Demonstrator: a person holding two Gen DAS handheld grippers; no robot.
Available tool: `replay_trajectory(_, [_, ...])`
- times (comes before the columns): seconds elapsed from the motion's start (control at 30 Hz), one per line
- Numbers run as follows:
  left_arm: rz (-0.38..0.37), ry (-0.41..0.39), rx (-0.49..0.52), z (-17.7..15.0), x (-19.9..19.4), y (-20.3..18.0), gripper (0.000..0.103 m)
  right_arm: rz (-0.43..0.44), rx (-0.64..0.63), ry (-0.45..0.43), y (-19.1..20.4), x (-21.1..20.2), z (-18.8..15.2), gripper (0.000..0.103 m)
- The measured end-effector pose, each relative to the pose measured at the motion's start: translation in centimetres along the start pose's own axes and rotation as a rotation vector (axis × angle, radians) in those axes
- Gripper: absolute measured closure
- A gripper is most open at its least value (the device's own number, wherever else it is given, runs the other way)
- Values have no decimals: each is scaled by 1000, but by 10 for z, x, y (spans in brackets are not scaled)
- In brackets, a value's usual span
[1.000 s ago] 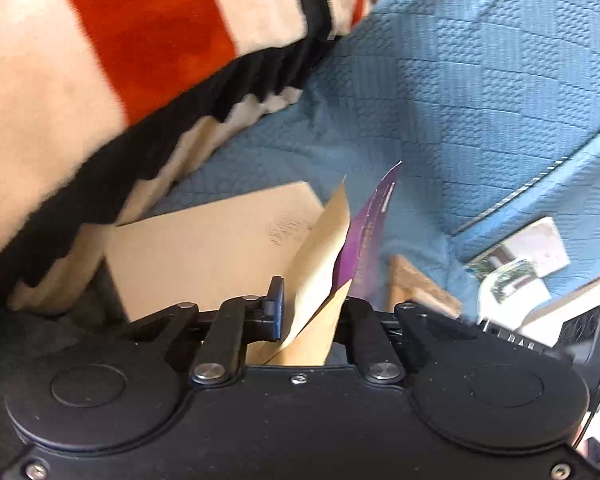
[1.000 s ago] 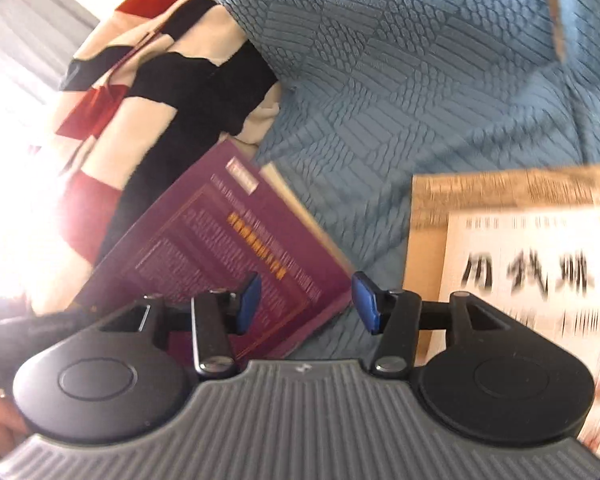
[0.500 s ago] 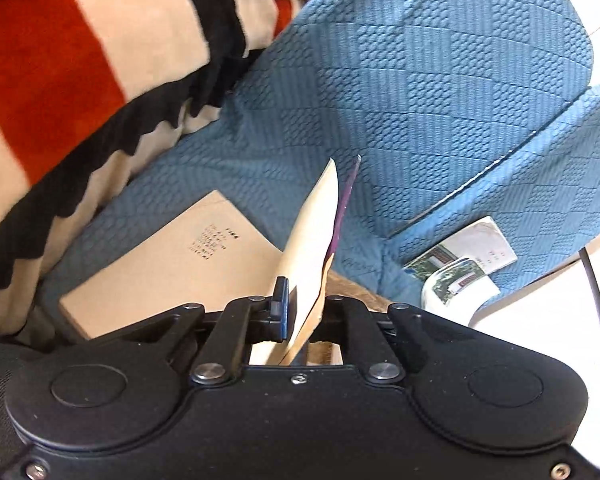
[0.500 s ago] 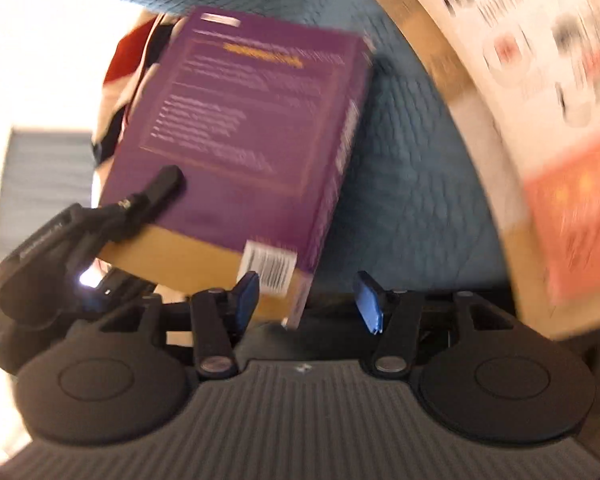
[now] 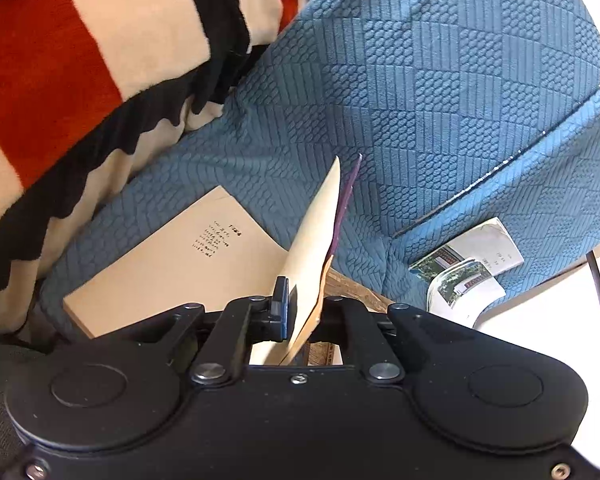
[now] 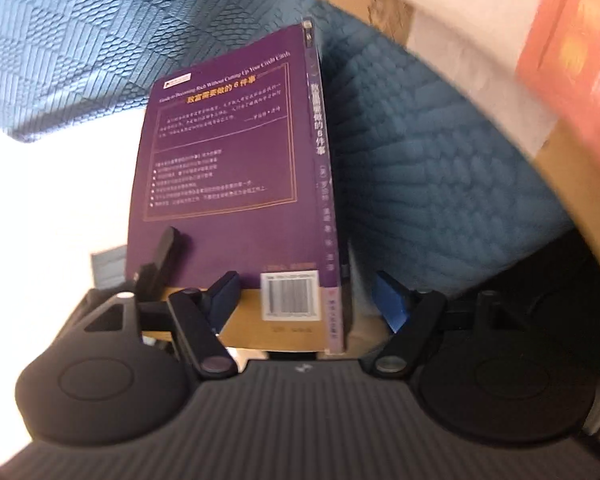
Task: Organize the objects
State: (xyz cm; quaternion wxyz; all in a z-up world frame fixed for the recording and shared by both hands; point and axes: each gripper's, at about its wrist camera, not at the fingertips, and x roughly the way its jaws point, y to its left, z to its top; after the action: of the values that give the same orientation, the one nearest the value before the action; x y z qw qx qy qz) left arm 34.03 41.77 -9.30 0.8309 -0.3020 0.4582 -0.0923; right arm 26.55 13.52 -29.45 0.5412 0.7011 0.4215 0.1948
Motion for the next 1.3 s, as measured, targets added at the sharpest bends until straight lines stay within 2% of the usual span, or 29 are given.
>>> replay_trajectory(0.17, [-6,10,-30,4,0,11,97,51,40,33,-1,12,-4,26])
replay_trajectory(0.27, [-8,-4,-44,5,0,16,96,24,6,34,7,15,-6,30])
replay_trajectory(0.3, [-12,-11,-52,6,-1,18,95,12,-2,34,8,15,-7,39])
replay_trajectory(0.33, [-16,-16,-59,8,-2,20,94,-4,-13,34,9,15,-8,53])
replay_trajectory(0.4, [-21,-20,-64,11,-1,22,93,-25,-25,31,11,15,-10,67])
replay_trajectory(0.57, [-3,-19,-100,15,2,31,88,-21,-80,2,24,6,-13,78])
replay_trajectory(0.63, [16,-19,-106,15,3,35,71,-17,-98,-14,30,1,-12,83])
replay_trajectory(0.7, [30,-15,-116,14,2,40,63,-16,-110,-33,35,-3,-11,86])
replay_trajectory(0.77, [34,1,-128,12,1,45,61,-24,-124,-41,40,-7,-10,86])
replay_trajectory(0.83, [36,22,-146,9,0,51,50,-34,-133,-45,46,-8,-9,86])
replay_trajectory(0.93, [29,44,-173,2,-6,60,48,-61,-157,-46,55,-6,-8,86])
replay_trajectory(1.2, [-119,130,-360,-17,-18,93,23,-117,-196,-44,63,-5,-8,87])
replay_trajectory(1.3, [-156,185,-428,-23,-4,105,23,-127,-208,-44,67,-3,-9,87])
